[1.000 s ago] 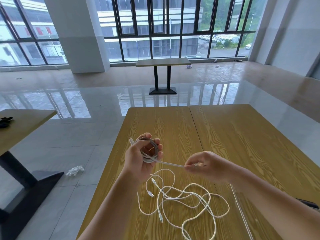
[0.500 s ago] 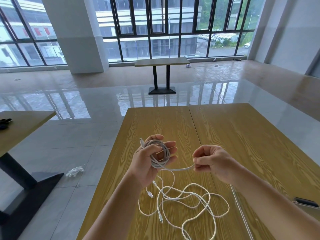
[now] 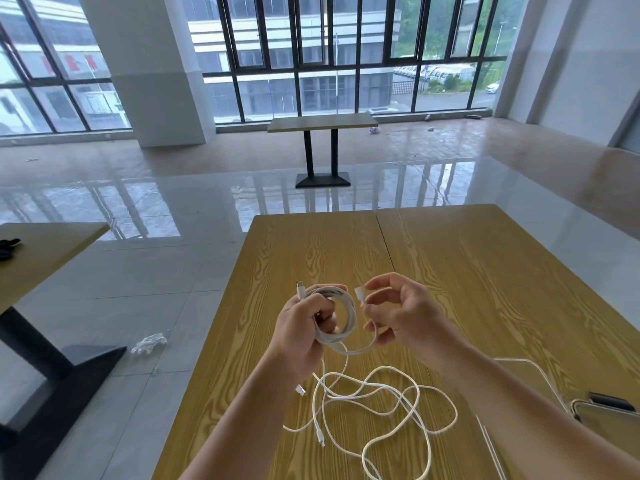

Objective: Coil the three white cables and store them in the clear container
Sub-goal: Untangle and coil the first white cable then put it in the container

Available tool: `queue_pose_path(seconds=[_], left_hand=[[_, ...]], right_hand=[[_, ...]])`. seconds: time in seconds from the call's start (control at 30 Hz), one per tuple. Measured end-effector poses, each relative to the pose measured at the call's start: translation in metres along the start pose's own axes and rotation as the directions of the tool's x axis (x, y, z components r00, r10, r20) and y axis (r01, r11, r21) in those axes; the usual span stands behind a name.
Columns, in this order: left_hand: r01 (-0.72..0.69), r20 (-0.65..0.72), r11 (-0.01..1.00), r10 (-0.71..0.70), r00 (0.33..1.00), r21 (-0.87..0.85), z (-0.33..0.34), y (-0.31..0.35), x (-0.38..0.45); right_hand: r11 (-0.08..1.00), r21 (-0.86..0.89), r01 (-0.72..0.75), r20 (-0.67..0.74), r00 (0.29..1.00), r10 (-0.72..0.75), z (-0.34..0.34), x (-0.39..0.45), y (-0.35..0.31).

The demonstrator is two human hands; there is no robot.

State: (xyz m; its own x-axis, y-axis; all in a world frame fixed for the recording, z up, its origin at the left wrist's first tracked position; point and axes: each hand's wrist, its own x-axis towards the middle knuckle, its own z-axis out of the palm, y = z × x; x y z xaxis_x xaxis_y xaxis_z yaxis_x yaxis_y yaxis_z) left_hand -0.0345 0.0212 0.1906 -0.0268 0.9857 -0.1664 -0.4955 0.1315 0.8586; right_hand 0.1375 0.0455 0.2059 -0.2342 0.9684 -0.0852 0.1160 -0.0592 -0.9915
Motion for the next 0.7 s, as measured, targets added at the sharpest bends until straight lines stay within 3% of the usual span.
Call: queue_pose_path(seconds=[0.2, 0.53, 0.7], left_hand=[[-0.026, -0.009, 1.0, 0.026, 1.0, -0.01, -0.004, 0.006, 0.001], [-0.058, 0.035, 0.995, 0.061, 0.997, -0.078, -0.007, 0.006, -0.002], [-0.024, 0.032, 0.998, 0.026, 0.999, -0.063, -0.01, 0.002, -0.003]], right_hand=[[0.997, -0.075, 0.015, 0.172, 0.985, -0.002, 0.002, -0.001, -0.009], [0.965, -0.261, 0.038, 0.247, 0.968, 0.028, 0.008, -0.003, -0.013], [0.98, -0.186, 0.071, 0.254, 0.967, -0.022, 0.01, -0.006, -0.015]])
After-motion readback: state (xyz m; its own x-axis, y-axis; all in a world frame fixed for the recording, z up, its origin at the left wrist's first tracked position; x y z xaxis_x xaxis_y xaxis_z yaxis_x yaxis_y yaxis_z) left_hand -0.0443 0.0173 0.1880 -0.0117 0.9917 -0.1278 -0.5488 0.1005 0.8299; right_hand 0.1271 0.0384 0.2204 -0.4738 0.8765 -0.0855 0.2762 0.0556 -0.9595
